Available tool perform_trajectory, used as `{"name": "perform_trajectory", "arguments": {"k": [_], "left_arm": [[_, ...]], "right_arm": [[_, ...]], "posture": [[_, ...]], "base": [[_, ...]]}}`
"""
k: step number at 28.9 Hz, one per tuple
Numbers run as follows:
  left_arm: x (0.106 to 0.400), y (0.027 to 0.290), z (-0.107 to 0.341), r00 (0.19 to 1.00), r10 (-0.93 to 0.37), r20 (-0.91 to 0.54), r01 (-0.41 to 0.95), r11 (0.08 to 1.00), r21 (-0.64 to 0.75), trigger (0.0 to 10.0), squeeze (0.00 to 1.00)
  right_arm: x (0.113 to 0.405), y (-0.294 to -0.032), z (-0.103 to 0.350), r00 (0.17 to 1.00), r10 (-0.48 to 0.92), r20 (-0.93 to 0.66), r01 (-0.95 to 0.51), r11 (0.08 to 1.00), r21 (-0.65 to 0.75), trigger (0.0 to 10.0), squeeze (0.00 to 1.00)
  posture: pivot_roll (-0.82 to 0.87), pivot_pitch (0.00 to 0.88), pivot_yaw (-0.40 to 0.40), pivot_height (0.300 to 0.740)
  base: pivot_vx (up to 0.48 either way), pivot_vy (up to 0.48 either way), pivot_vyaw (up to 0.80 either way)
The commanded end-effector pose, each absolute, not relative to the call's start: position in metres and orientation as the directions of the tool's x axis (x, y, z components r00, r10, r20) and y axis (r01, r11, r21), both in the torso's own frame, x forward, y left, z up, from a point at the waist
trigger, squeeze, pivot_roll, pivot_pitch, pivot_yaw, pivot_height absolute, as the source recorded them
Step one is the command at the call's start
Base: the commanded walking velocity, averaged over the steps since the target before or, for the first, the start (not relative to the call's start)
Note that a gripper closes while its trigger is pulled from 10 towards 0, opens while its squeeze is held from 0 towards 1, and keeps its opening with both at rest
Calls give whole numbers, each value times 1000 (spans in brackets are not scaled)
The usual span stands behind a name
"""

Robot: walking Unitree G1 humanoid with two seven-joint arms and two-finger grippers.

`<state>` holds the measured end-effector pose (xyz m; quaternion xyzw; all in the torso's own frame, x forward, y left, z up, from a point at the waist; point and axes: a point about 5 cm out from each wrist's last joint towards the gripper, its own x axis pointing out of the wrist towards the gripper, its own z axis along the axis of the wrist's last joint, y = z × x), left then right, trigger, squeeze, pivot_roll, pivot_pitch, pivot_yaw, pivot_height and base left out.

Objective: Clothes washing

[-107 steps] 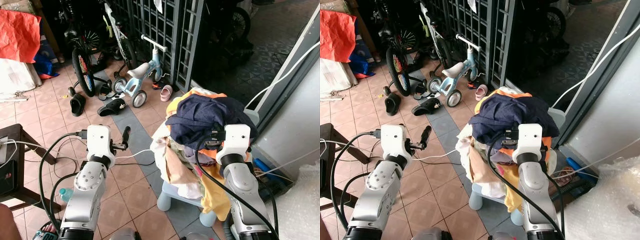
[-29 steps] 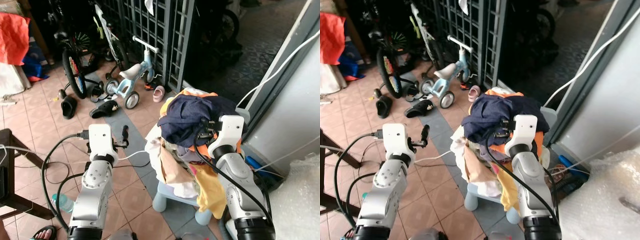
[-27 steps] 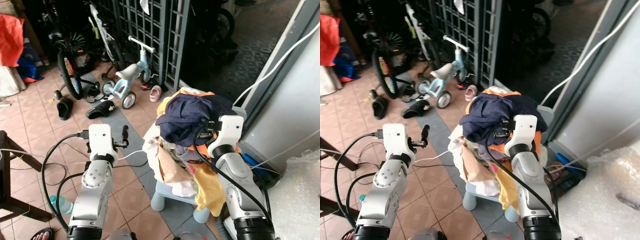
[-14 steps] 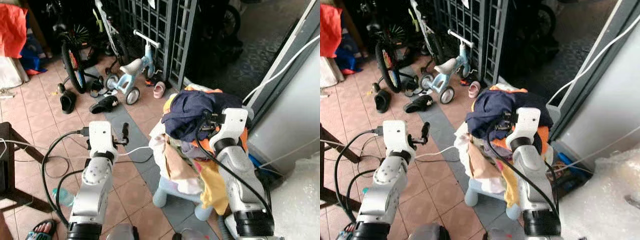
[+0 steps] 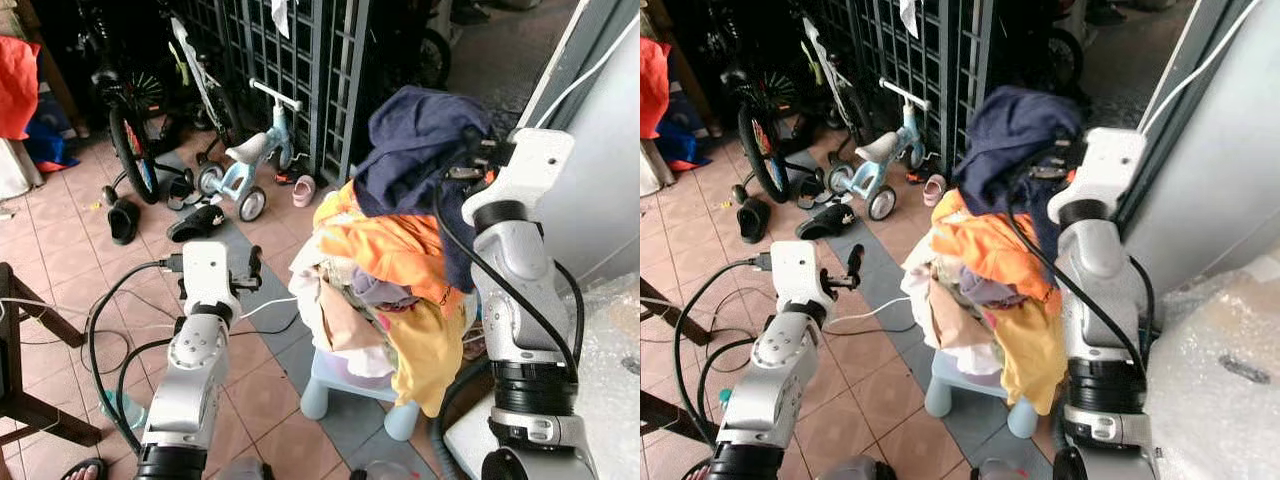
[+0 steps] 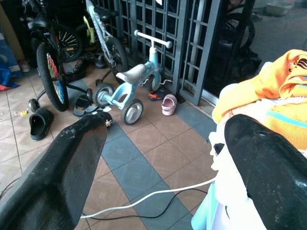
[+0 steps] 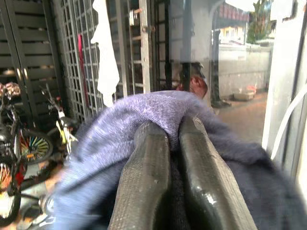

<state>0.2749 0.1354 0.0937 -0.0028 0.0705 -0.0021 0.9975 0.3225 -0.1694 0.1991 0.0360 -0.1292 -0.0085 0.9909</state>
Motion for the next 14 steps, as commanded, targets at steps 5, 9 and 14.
{"name": "perform_trajectory", "arguments": {"k": [5,9,14], "left_arm": [[277,135,92,989,-7,-148,7,1000,-1,10000,0],[278,135,92,989,-10,-149,11,1000,0,10000,0],[278,135,92,989,-7,-150,7,1000,0,10000,0]], "right_arm": [[316,-160,190,973,-5,229,-13,997,79,10000,0],[315,-156,186,976,2,219,-20,996,82,10000,0],[315,-155,184,978,8,210,-26,996,82,10000,0]], "posture": [[-54,0,5,740],[-56,0,8,740],[-53,0,6,740]], "base": [[-116,0,0],[-334,0,0],[-340,0,0]]}}
